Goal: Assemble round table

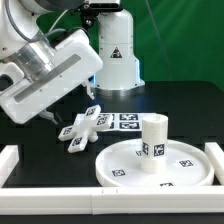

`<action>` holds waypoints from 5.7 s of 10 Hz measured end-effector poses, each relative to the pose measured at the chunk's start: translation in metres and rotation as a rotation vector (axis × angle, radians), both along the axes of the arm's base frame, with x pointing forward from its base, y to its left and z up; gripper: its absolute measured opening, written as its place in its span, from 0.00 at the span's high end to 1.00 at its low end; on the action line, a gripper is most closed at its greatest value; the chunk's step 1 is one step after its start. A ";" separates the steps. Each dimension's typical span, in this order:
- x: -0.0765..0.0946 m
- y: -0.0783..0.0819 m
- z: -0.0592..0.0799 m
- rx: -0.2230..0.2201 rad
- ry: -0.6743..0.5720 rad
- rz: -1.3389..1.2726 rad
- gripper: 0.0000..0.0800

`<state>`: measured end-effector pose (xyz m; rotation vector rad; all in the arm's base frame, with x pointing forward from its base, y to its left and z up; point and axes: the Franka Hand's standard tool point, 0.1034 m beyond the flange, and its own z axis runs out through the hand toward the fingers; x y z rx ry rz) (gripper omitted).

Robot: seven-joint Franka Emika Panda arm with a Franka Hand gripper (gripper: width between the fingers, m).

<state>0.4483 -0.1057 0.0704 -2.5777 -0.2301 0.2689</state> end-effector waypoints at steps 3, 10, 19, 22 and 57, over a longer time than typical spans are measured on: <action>-0.001 0.000 0.001 -0.009 0.011 -0.006 0.19; 0.012 -0.002 -0.022 -0.061 -0.108 -0.097 0.19; -0.018 0.008 -0.020 -0.040 -0.230 0.053 0.19; -0.017 0.009 -0.022 -0.048 -0.202 0.061 0.19; -0.024 0.021 -0.049 -0.065 -0.031 0.031 0.45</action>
Offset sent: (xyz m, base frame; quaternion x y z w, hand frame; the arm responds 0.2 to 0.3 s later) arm 0.0000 0.0000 0.0000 0.0000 0.0000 0.0000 1.0000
